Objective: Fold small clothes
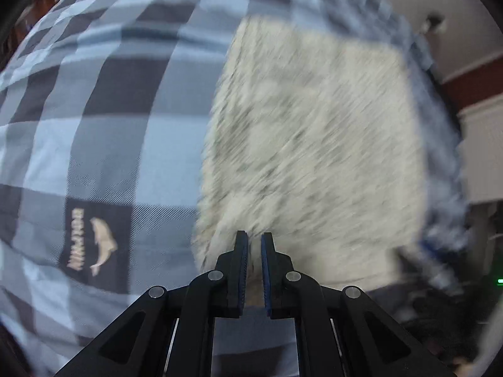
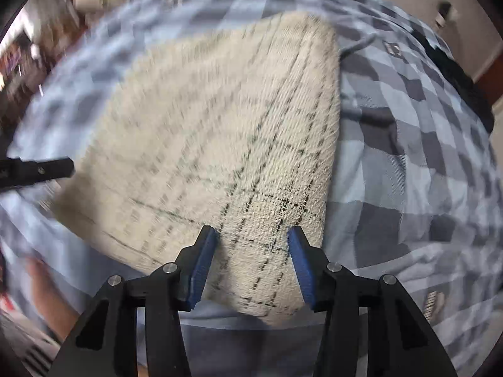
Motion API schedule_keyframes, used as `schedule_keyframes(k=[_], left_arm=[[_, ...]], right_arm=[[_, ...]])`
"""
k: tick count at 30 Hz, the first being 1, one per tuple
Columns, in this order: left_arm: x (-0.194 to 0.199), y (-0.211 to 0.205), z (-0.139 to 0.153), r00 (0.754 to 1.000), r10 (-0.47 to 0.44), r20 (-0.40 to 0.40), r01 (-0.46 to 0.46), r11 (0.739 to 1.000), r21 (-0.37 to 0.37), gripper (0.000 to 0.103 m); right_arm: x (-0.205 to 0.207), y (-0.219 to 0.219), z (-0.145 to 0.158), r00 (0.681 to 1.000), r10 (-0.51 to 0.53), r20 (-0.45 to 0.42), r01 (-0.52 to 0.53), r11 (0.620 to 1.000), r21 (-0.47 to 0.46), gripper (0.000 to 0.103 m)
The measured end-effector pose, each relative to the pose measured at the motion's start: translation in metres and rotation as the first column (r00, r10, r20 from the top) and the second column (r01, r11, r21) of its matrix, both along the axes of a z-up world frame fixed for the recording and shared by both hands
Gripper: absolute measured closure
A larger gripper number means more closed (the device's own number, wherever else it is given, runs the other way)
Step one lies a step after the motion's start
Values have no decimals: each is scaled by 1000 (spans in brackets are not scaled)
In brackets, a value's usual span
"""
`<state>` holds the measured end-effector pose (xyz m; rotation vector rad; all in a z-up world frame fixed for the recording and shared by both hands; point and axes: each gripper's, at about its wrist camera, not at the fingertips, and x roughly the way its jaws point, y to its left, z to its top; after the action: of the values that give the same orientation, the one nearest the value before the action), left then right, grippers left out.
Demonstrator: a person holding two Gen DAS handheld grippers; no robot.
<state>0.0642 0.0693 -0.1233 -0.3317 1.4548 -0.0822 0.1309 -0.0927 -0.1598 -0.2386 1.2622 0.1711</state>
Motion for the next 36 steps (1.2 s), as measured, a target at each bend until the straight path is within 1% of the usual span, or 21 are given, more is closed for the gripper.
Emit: schedule_keyframes(k=[2,3,6,7,10,11,13,15,17,18,20,23,24,26,28,29,30,32,33,34,36], left_arm=[[-5,13,-11,997,51,-53,-52,998,-19,96],[-7,26,-12,991,108,-74,-108,994,5,96],[-16,57,-5,970,230,-75,-210,955,207,96],[-20,66,0,965,257,-58,-239,946,221,96],[-30,76,18,953,302,-4,-301,951,67,96],[-34,73,27,954,299,23,-299,954,-4,96],[-39,61,41,964,254,79,-251,967,-35,96],[-37,37,56,979,140,150,-148,988,41,96],[-32,12,70,975,30,220,-55,992,111,96],[-29,-4,75,965,-29,260,-3,993,121,96],[-20,-25,79,948,-89,305,65,994,91,96],[0,-46,70,930,-158,332,140,987,78,96],[7,-54,59,930,-192,314,163,980,116,96],[15,-63,34,943,-257,210,195,942,274,96],[15,-50,29,958,-231,168,162,924,347,96],[16,-43,32,966,-198,165,128,925,357,96],[15,-32,40,975,-147,168,76,926,369,96],[12,-13,59,976,-78,204,-3,930,368,96],[12,-8,68,970,-65,233,-22,936,352,96],[13,-5,72,968,-66,244,-21,940,340,96],[19,-8,79,969,-76,237,-10,940,342,96]], right_arm=[[-11,-5,-2,999,38,5,-38,998,-51,57],[-19,-14,-3,1000,30,-8,-30,998,-55,50],[-28,-49,-1,998,-53,-43,53,999,-1,42],[-29,-60,2,995,-78,-56,79,997,21,42],[-30,-81,14,986,-154,-66,158,986,56,42],[-33,-89,20,984,-170,-56,174,982,70,40],[-38,-101,29,981,-188,-45,193,973,125,40],[-39,-112,35,978,-201,-51,208,954,217,40],[-35,-116,34,975,-220,-37,222,938,268,40],[-33,-111,34,973,-229,-27,228,937,266,40],[-27,-95,32,973,-232,-7,226,942,248,40],[-13,-78,29,980,-195,39,180,954,240,40],[-8,-71,27,981,-184,62,165,958,234,40],[4,-55,19,985,-152,80,132,968,216,40],[16,-46,5,993,-109,42,100,981,169,40],[18,-45,-1,996,-88,17,85,985,152,40],[18,-50,-3,996,-91,5,89,983,162,35],[13,-66,1,986,-164,-2,162,971,176,31],[9,-78,4,973,-230,1,228,963,144,31],[7,-84,6,967,-256,8,253,959,131,31],[11,-95,10,962,-273,11,267,947,182,31]])
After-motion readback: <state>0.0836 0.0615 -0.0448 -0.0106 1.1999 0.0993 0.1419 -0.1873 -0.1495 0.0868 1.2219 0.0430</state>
